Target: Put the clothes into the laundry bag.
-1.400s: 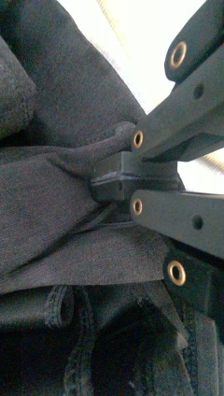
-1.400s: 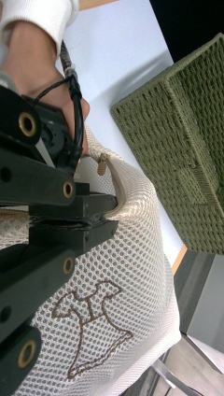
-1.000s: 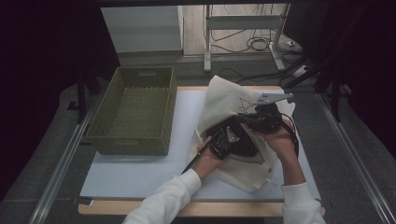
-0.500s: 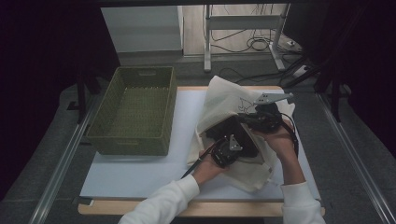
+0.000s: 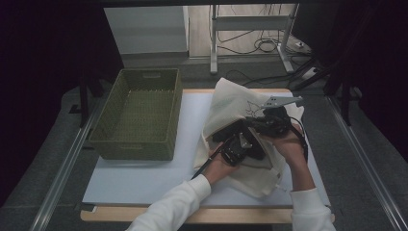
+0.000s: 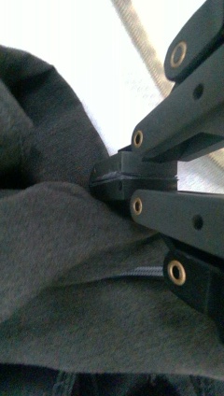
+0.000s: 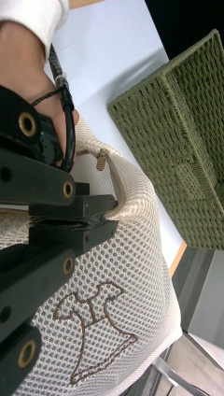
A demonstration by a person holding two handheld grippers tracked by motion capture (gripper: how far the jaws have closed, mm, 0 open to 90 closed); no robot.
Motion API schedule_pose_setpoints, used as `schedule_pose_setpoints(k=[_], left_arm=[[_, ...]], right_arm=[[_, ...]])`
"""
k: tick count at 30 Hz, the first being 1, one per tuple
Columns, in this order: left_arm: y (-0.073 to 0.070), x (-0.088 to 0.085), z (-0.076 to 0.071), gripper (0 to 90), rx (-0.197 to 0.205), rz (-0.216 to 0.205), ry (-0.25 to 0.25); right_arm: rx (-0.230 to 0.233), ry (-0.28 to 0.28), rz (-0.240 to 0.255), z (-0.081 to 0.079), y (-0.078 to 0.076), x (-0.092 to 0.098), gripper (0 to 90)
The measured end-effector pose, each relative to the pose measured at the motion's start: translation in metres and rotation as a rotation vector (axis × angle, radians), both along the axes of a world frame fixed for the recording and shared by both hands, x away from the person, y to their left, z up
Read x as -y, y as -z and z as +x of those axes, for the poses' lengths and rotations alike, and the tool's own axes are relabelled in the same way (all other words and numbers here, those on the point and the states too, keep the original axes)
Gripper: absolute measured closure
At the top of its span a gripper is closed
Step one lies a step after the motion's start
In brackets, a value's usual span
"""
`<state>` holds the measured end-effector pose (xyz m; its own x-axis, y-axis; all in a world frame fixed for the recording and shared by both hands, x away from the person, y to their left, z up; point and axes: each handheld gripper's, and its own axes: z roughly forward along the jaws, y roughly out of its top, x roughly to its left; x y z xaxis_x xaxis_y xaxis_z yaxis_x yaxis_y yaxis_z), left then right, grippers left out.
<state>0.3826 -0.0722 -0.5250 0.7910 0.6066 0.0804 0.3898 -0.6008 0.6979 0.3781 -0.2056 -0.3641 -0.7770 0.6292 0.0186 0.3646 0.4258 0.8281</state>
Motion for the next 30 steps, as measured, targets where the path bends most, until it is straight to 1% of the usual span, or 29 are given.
schedule_pose_setpoints(k=[1, 3, 4, 6, 8, 12, 15, 16, 17, 21, 25, 29, 30], left_arm=[[0.000, 0.001, 0.001, 90.0, -0.003, -0.012, -0.003], [0.000, 0.002, 0.003, 90.0, -0.001, -0.008, -0.014], [0.000, 0.003, 0.004, 90.0, -0.007, -0.015, -0.023], [0.000, 0.005, 0.006, 90.0, 0.002, -0.006, -0.039], [0.000, 0.006, 0.007, 90.0, 0.005, -0.013, -0.052], [0.000, 0.006, 0.007, 89.9, 0.003, -0.016, -0.051], [0.000, 0.003, 0.003, 90.0, -0.004, -0.023, -0.034], [0.000, 0.002, 0.001, 90.0, -0.002, -0.028, -0.018], [-0.001, 0.001, -0.002, 89.9, 0.003, -0.021, -0.016], [-0.004, -0.006, -0.017, 90.0, 0.011, -0.046, 0.009], [-0.008, -0.022, -0.031, 90.0, -0.014, -0.103, 0.034], [-0.012, -0.041, -0.047, 90.0, -0.010, -0.130, 0.052], [-0.013, -0.045, -0.051, 90.0, -0.011, -0.143, 0.052]], right_arm=[[-0.002, 0.000, 0.001, 0.000, 0.000, 0.000, 87.6], [-0.002, -0.001, 0.002, 0.000, 0.000, 0.000, 87.6], [0.000, 0.000, 0.002, 0.000, 0.000, 0.000, 87.6], [0.003, -0.001, 0.001, -0.001, -0.001, 0.000, 87.6], [0.004, -0.002, 0.001, -0.001, -0.001, 0.000, 87.6], [0.000, -0.002, 0.006, -0.001, -0.001, 0.001, 87.6], [-0.002, -0.001, 0.008, 0.000, 0.000, 0.002, 87.6], [0.000, -0.001, 0.007, 0.000, 0.000, 0.002, 87.6], [0.000, -0.002, 0.005, 0.000, 0.000, 0.002, 87.6], [-0.006, -0.002, 0.000, 0.000, 0.001, 0.001, 87.6], [-0.003, -0.006, -0.011, -0.001, 0.002, 0.000, 87.5], [-0.009, -0.010, -0.015, -0.002, 0.004, -0.001, 87.5], [-0.009, -0.011, -0.017, -0.002, 0.004, -0.002, 87.5]])
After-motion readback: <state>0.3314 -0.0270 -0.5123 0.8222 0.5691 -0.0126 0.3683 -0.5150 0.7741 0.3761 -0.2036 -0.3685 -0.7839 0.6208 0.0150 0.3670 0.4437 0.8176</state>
